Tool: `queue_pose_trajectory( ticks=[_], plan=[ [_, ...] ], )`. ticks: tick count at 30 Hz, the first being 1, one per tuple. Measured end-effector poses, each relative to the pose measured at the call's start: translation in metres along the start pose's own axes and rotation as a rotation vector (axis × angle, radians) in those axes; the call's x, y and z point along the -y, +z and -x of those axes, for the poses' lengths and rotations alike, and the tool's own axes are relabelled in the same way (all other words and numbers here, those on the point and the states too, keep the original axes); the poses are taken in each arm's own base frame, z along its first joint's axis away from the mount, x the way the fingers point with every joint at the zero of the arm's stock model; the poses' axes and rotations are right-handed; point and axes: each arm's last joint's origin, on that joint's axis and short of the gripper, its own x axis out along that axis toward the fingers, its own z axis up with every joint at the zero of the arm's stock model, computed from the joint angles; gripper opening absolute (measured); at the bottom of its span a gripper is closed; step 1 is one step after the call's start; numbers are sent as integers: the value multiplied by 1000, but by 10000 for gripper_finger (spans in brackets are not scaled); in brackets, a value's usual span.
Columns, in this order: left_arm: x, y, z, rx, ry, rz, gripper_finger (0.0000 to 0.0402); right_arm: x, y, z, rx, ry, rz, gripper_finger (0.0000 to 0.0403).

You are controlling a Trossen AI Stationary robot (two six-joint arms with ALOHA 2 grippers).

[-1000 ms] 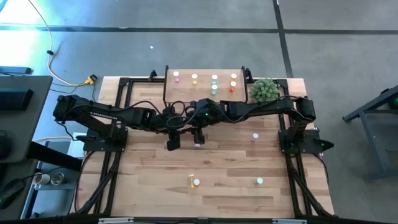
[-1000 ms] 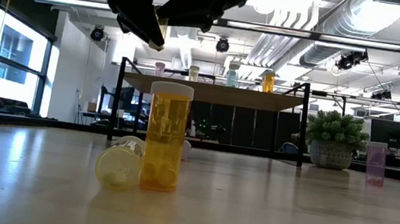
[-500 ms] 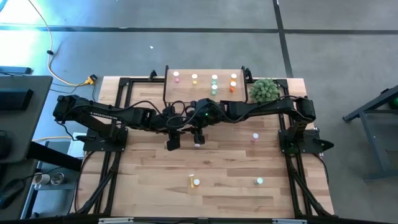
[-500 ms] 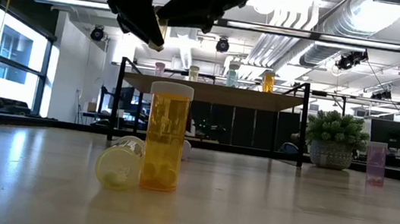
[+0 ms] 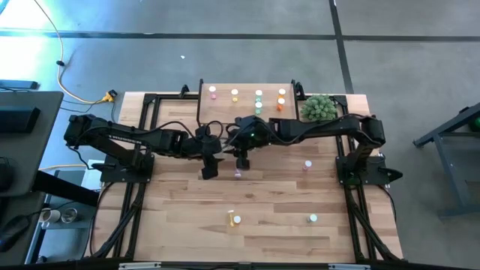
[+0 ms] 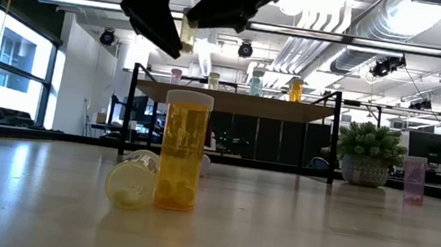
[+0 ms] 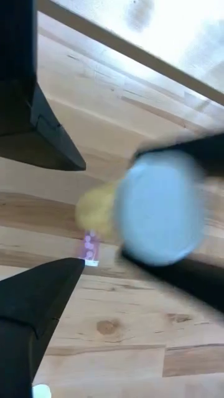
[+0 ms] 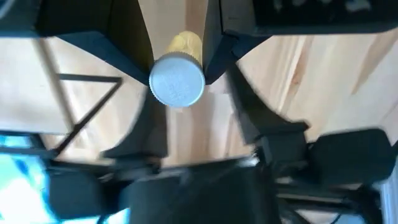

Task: Pick and place medicine bottles onto shelf by color
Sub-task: Put the top yellow pill bottle aligned with the other yellow pill bottle on the shelf

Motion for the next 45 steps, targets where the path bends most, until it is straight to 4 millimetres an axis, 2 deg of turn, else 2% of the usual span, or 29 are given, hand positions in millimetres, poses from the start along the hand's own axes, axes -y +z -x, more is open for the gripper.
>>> queue_pose_trajectory(
  ticks=[9, 18, 26, 29, 31, 33, 38, 45],
  plan=[
    [-10, 1, 8, 4, 15, 24, 232, 21, 12, 39, 27, -147, -19, 116],
    [-27, 3, 20, 39, 46, 19, 232, 57, 24, 83, 129, -255, -71, 116],
    [-41, 5, 44, 121, 68, 30, 232, 80, 37, 139, 285, -364, -93, 116],
    [-46, 5, 53, 154, 79, 24, 231, 87, 38, 151, 317, -395, -101, 116],
    [-48, 5, 60, 175, 93, 30, 231, 92, 36, 150, 307, -408, -112, 116],
    [-50, 5, 66, 195, 112, 32, 232, 98, 29, 141, 299, -419, -124, 116],
    [-54, 1, 85, 246, 154, 28, 230, 114, -13, 90, 285, -416, -227, 116],
    [-60, -1, 103, 308, 202, 54, 230, 122, -33, 51, 208, -402, -272, 116]
  ],
)
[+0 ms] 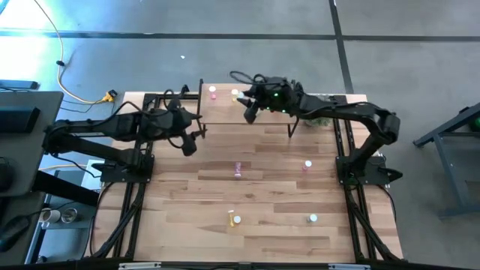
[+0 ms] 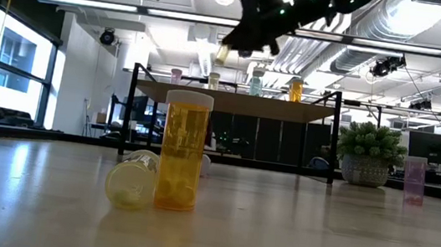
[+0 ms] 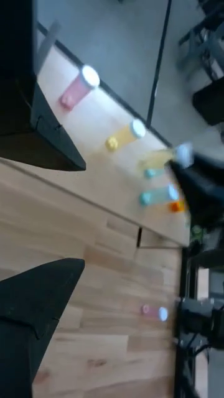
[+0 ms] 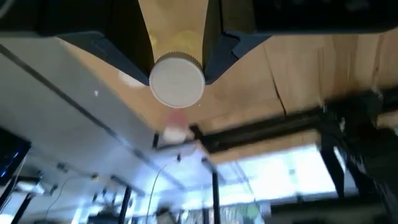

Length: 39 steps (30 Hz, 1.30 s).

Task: Pick and place medicine bottles onto shelf by color
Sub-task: Put the top yellow pill bottle aligned with the other yellow pill bottle on the shelf

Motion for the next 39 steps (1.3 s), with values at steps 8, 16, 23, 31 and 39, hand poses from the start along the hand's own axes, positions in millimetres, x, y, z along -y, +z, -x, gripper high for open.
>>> queue_pose_trajectory(
  ticks=[8, 16, 23, 31, 39],
  plan=[
    [-1, 0, 0, 0, 25, -1, 229, 0, -6, -14, -77, -2, -1, 116],
    [0, 0, -2, -4, 30, -2, 229, -6, 2, -11, -41, 14, 10, 116],
    [0, 0, -2, -2, 31, -1, 229, -6, 12, -8, -50, 8, 29, 116],
    [0, 1, -2, 5, 30, 2, 229, -12, -7, -26, -126, 18, 38, 116],
    [0, 1, -2, 9, 29, 4, 229, -12, -15, -34, -155, 17, 65, 116]
  ],
)
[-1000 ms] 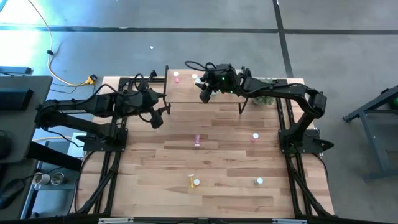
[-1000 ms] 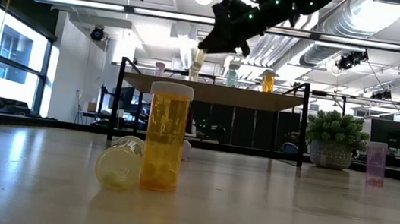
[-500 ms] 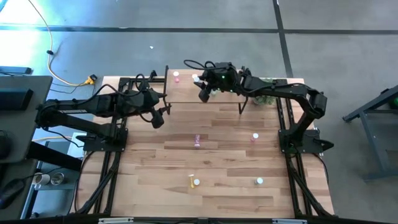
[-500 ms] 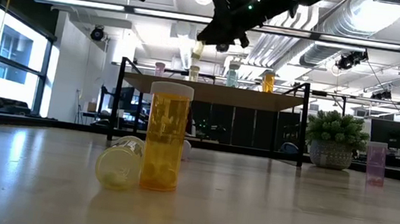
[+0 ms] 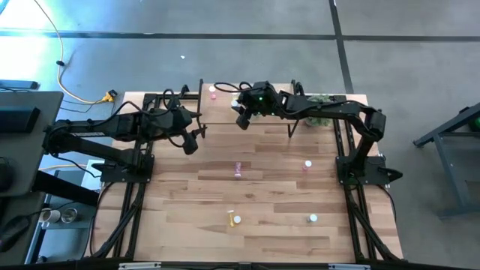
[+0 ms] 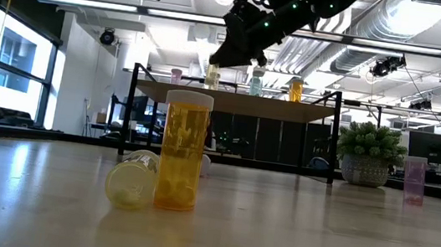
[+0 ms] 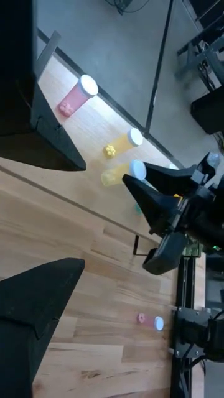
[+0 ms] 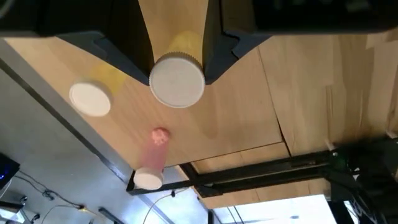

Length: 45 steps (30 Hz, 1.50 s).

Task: Pick and place medicine bottles onto shelf by color
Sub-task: Put the top yellow pill bottle aligned with the other yellow pill bottle on the shelf

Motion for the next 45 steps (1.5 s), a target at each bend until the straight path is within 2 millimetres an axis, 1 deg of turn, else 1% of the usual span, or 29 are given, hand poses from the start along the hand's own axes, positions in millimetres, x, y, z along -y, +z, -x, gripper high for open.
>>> queue_pose_trajectory(
  ticks=[7, 41, 45],
  plan=[
    [0, 0, 0, 1, -3, 1, 229, 0, -5, -3, -40, 1, 26, 116],
    [0, 0, 0, 1, -8, 9, 229, -1, -8, -4, -58, 3, 40, 116],
    [0, 0, 0, 1, -8, 9, 229, -1, -7, -4, -56, 3, 40, 124]
  ],
)
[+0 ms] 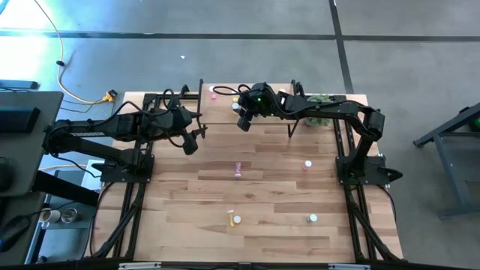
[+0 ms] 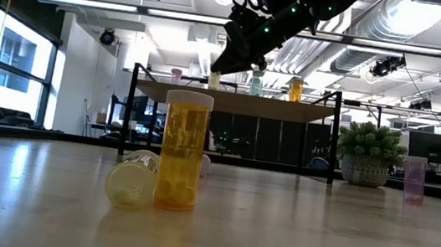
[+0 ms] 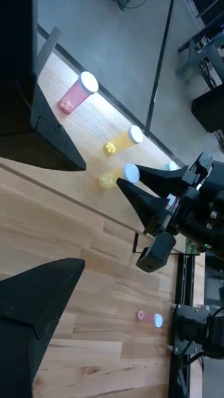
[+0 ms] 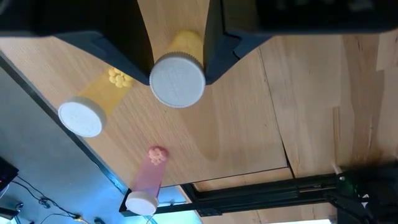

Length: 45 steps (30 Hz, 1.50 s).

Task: Pick and place medicine bottles onto shelf by color
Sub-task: Put the top yellow pill bottle aligned with the other yellow pill bottle on the shelf, then put the orange pill bottle aligned with the other orange pill bottles on the shelf

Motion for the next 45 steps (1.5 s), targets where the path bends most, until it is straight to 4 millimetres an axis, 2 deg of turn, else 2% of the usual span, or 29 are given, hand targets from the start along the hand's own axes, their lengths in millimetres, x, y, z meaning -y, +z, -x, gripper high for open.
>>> queue_pose_trajectory(
  ticks=[8, 22, 32, 45],
  plan=[
    [0, 0, 0, 0, 0, 0, 229, 0, 0, 0, -2, -17, 0, 152],
    [0, 0, 0, 0, 0, 0, 229, -7, 1, 1, -11, -48, 38, 154],
    [0, 0, 0, 0, 0, 0, 230, -5, 16, 7, 7, -55, 35, 154],
    [0, -1, 0, -7, -1, -3, 230, -9, 20, 14, 23, -53, 38, 154]
  ],
)
